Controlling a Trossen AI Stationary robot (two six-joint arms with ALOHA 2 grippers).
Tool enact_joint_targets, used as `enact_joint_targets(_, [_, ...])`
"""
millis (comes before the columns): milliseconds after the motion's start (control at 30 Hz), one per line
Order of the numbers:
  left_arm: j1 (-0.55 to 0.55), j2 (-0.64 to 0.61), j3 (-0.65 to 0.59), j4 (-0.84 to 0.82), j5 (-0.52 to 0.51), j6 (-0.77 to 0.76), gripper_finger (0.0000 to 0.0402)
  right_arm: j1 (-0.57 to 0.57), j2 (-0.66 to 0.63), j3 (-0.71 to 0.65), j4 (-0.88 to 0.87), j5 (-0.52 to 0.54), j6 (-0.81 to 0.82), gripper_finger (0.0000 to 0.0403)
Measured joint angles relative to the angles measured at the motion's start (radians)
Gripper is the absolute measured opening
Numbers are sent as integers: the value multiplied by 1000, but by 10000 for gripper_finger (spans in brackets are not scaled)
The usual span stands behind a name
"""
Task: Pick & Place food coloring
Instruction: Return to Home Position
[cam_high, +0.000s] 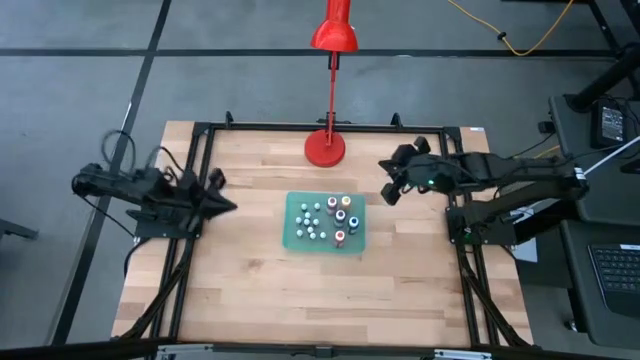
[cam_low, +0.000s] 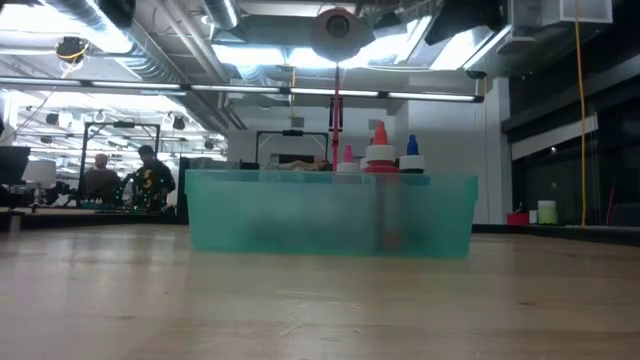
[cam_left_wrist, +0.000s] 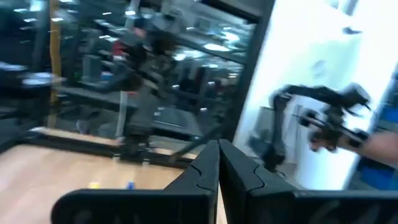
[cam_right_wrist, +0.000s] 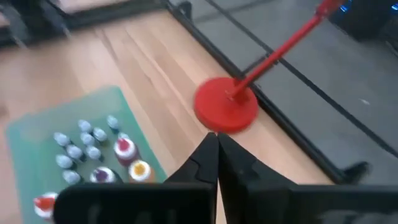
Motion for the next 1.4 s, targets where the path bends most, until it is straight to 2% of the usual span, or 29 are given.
enact_joint_targets(67, [19, -10, -93, 98, 45, 10, 2, 0, -53, -86, 109, -7, -17, 8])
enact_joint_targets(233, [116, -104, -175, 121, 58, 0, 2, 0, -135, -240, 280, -52, -51, 8])
enact_joint_targets(400, [255, -231, -179, -6, 125, 1, 2, 0, -164, -313, 331, -57, -50, 6])
enact_joint_targets(500, [318, -229, -198, -37, 179, -55, 1, 0, -163, -328, 336, -91, -60, 9])
enact_joint_targets(567, [341, -214, -243, 67, 232, -89, 2, 0, -164, -338, 343, -111, -77, 10])
enact_joint_targets(633, [357, -216, -326, 152, 243, -127, 2, 0, -167, -352, 342, -124, -80, 10])
enact_joint_targets(700, [371, -219, -402, 286, 236, -157, 1, 0, -171, -364, 348, -141, -79, 11])
enact_joint_targets(733, [378, -224, -410, 291, 209, -161, 1, 0, -176, -372, 352, -148, -78, 11])
enact_joint_targets(933, [369, -226, -410, 243, 93, -65, 1, 0, -195, -400, 349, -216, -104, 11])
enact_joint_targets(1133, [354, -230, -410, 62, -19, 30, 1, 0, -238, -432, 350, -221, -131, 11])
enact_joint_targets(1300, [354, -212, -410, 6, 43, 71, 2, 0, -299, -479, 362, -223, -135, 12])
enact_joint_targets(1400, [354, -190, -410, -2, 80, 133, 2, 0, -350, -533, 447, -251, -186, 12])
